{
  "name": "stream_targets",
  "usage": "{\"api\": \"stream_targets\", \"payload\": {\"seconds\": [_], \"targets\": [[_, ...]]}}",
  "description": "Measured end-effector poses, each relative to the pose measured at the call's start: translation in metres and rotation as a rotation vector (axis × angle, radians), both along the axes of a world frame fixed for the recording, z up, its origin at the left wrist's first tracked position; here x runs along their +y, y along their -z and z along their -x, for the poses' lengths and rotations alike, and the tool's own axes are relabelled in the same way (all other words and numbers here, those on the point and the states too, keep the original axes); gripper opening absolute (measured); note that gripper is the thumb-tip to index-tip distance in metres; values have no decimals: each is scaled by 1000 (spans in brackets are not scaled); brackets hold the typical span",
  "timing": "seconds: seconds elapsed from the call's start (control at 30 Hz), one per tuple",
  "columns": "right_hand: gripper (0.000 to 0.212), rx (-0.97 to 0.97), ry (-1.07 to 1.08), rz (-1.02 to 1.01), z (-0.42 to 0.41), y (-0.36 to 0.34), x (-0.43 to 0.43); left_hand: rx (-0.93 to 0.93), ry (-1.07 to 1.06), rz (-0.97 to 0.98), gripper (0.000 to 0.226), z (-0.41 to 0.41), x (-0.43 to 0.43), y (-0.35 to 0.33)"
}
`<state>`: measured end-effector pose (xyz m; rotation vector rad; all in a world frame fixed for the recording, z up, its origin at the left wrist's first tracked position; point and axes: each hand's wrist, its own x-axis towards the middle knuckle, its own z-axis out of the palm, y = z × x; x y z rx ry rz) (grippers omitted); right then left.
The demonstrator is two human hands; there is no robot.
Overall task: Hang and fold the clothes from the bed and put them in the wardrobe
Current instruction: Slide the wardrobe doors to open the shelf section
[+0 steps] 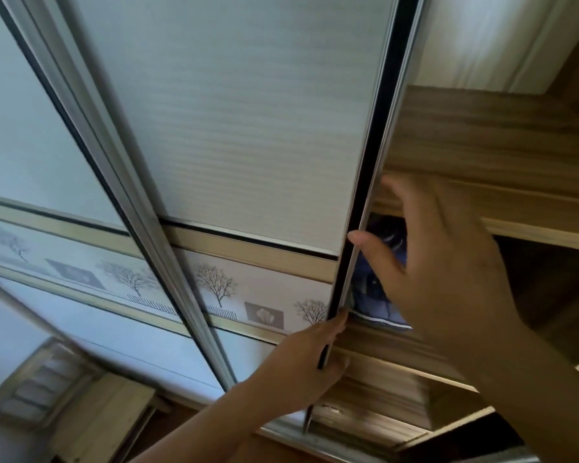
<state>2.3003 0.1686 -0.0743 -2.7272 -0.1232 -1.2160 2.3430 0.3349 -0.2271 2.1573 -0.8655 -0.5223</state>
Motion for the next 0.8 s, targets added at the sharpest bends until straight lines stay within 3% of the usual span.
{"api": "stream_targets", "payload": {"seconds": [0.1, 0.2, 0.8], "targets": [[93, 42, -90, 114, -20, -12, 0, 39, -45, 13, 70, -7, 10, 0], [111, 74, -137, 212, -40, -11, -1, 55, -77, 12, 69, -12, 21, 0], [107, 139, -296, 144, -98, -10, 67, 103, -259, 52, 65, -35, 79, -10]]}}
